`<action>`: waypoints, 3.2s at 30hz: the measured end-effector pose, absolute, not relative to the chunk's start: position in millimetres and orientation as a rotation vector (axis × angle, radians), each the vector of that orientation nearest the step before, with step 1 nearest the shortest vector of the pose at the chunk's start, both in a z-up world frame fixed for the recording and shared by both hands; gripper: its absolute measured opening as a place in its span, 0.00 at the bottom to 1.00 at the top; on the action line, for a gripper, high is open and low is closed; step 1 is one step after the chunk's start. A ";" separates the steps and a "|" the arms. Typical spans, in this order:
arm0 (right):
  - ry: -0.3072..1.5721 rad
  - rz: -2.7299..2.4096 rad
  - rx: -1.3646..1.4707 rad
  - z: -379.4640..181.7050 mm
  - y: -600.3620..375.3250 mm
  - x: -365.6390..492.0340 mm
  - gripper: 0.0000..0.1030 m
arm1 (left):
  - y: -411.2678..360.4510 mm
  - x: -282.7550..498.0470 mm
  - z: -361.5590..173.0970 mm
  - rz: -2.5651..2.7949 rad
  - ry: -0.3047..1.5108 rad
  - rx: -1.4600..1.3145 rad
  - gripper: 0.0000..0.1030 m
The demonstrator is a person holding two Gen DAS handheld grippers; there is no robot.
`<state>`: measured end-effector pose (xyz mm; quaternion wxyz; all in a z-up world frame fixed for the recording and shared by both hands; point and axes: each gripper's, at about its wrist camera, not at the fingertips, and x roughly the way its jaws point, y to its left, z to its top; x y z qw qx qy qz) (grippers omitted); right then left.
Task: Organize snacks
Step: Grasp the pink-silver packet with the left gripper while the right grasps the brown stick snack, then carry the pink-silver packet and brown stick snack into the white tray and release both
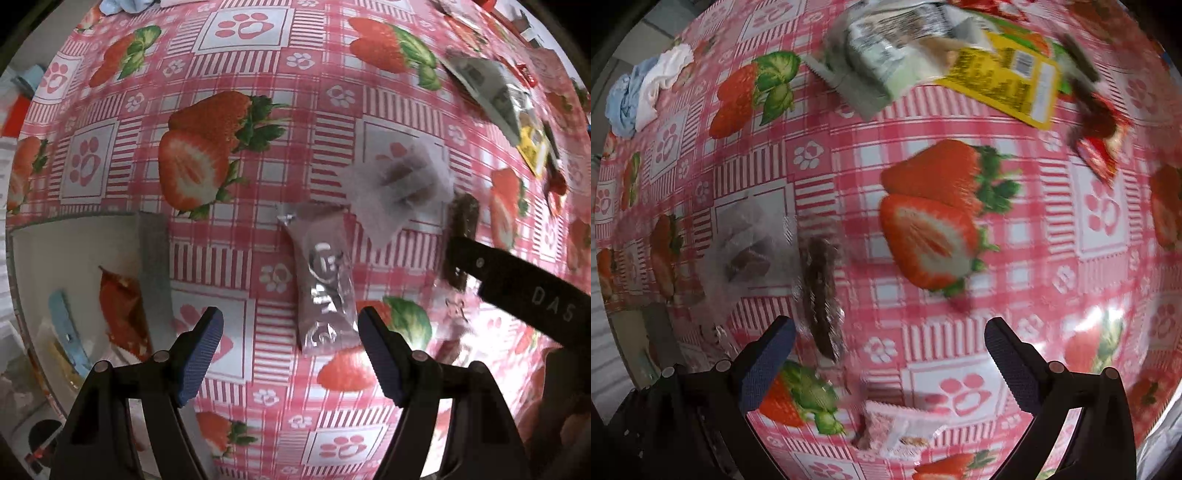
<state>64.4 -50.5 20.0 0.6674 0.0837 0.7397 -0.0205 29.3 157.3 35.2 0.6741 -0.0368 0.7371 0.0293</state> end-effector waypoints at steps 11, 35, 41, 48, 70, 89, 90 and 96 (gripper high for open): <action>1.692 -0.032 0.060 -4.0 -24.0 89.7 1.00 | 148.0 39.4 9.4 0.105 1.669 -0.108 0.80; 1.703 0.112 -0.097 0.0 10.8 94.2 0.42 | 117.5 65.3 -4.6 -0.031 1.673 0.051 0.36; 1.703 0.146 0.022 8.0 2.1 81.7 0.39 | 126.8 59.7 1.3 -0.087 1.667 -0.003 0.26; 1.662 0.173 0.102 26.7 -17.7 59.9 0.39 | 151.8 45.5 24.0 -0.164 1.624 -0.060 0.25; 1.701 0.124 0.243 67.6 -38.7 -39.7 0.39 | 139.6 5.1 5.0 -0.012 1.688 -0.058 0.70; 1.682 0.119 0.263 90.6 -50.8 -66.1 0.39 | 113.3 -21.7 60.8 -0.168 1.579 0.073 0.26; 1.682 0.121 0.262 91.2 -48.8 -66.3 0.39 | 114.8 -24.3 67.5 -0.173 1.571 0.067 0.26; 1.675 0.152 0.249 95.8 -26.6 -62.6 0.39 | 153.7 -46.0 107.5 -0.165 1.526 0.035 0.26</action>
